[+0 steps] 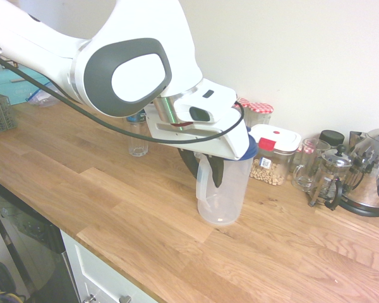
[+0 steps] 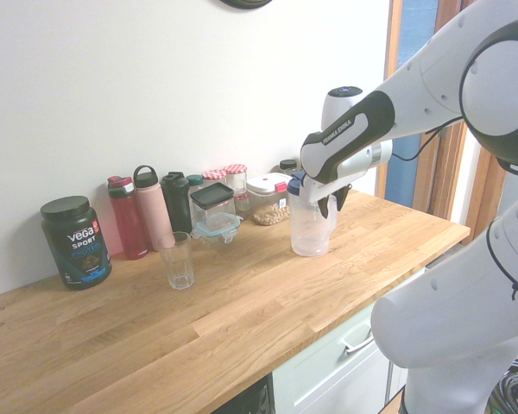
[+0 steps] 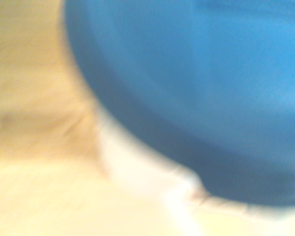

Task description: Pour me some water

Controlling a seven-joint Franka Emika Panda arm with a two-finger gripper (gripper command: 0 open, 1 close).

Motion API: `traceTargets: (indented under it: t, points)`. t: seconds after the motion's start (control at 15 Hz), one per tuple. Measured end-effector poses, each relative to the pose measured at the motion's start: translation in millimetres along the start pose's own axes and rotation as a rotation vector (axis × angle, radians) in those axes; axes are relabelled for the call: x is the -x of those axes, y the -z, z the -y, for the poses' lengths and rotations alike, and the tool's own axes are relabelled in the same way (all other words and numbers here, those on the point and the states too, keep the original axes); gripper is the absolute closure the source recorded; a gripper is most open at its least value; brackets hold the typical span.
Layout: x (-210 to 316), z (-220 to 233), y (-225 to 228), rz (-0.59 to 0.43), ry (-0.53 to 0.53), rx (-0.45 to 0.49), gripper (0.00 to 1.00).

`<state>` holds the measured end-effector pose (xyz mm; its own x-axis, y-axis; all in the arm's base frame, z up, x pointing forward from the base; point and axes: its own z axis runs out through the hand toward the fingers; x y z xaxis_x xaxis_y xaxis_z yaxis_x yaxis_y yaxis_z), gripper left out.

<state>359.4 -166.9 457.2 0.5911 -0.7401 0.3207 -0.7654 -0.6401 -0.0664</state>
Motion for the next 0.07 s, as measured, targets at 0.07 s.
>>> traceTargets:
  t: [0.07]
  points:
    - [5.7, -3.4, 4.9, 0.044, 0.019, 0.002, 0.00]
